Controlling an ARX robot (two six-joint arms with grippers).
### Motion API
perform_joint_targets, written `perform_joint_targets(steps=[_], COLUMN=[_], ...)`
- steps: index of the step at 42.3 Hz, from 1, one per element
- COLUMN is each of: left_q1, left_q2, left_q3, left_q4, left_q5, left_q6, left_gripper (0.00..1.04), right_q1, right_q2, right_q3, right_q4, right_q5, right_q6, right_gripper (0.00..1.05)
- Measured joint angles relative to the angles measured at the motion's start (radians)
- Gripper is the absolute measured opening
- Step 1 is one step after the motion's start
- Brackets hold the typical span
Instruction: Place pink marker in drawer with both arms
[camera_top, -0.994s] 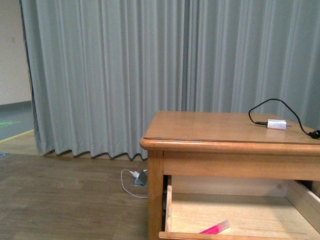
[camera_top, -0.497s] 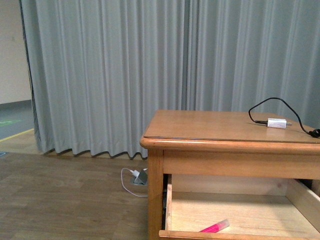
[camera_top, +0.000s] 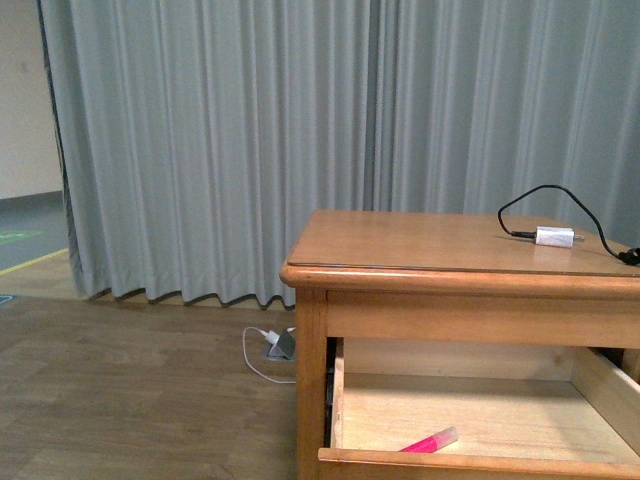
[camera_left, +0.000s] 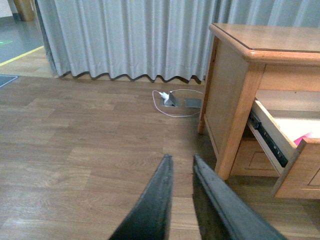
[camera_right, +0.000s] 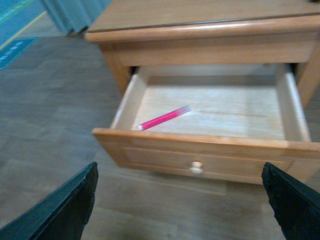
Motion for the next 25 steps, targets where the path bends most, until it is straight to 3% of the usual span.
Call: perform_joint_targets(steps=[2, 4, 12, 14, 20, 25], left_q1=[0.0, 0.0, 0.0, 0.0, 0.0, 0.0], left_q2=[0.0, 0.0, 0.0, 0.0, -0.001, -0.001], left_q3=[0.0, 0.0, 0.0, 0.0, 0.0, 0.0], left_q4=[0.0, 0.0, 0.0, 0.0, 0.0, 0.0], left_q5=[0.0, 0.0, 0.0, 0.0, 0.0, 0.0], left_q6=[0.0, 0.0, 0.0, 0.0, 0.0, 0.0], left_gripper=[0.24, 0.35, 0.64, 0.69, 0.99, 0.98], right_q1=[0.041, 0.053, 0.005, -0.011, -0.11, -0.145], right_q2=[0.002, 0.017, 0.13, 0.164, 0.378, 0.524], right_q3=[-0.011, -0.011, -0.014, -0.019, -0.037, -0.041], right_q4=[0.028, -0.001, -0.114, -0.109, 0.012, 0.154], right_q5=[0.175, 0.237, 0.13, 0.106, 0.024, 0.018], right_q6=[-0.023, -0.023, -0.076, -0.09, -0.18, -0.215], right_gripper=[0.96, 0.96, 0.96, 0.96, 0.96, 0.96])
